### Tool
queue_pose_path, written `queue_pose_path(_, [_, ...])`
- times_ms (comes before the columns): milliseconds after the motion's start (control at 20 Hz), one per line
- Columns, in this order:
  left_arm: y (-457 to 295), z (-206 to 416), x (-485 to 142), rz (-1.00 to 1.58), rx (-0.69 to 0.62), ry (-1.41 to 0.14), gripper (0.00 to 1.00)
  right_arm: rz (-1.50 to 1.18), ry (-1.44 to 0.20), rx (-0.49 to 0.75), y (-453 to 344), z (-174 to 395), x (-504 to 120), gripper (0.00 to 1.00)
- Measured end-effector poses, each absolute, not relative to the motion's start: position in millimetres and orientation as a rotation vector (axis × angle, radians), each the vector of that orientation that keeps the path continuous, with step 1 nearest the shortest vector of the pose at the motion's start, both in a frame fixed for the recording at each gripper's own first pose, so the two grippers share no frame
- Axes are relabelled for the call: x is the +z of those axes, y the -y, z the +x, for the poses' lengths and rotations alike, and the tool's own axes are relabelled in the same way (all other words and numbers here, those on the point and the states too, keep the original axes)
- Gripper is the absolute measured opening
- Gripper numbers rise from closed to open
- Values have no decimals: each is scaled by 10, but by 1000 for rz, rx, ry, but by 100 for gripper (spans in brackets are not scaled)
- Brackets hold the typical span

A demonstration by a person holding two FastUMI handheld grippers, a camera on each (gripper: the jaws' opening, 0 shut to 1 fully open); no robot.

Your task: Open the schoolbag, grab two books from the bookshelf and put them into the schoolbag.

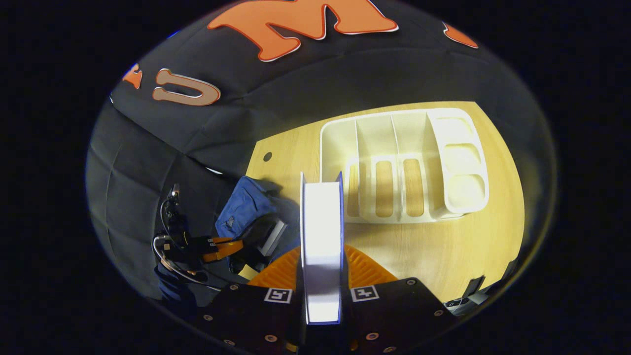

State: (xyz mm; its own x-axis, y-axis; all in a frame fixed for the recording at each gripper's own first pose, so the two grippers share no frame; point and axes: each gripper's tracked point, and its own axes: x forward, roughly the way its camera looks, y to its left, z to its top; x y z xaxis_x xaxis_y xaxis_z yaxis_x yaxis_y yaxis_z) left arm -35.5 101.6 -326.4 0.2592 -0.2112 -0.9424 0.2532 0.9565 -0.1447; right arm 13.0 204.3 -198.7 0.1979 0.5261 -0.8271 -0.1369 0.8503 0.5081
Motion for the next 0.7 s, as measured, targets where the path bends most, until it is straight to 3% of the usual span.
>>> queue_pose_path(350, [-1031, -362, -3231, 68, -336, -1271, 3, 503, -1262, 553, -2226, -186, -1749, 28])
queue_pose_path(700, [-1045, -370, -3186, 79, -333, -1267, 2, 629, -1324, 617, -2687, -629, -2082, 28])
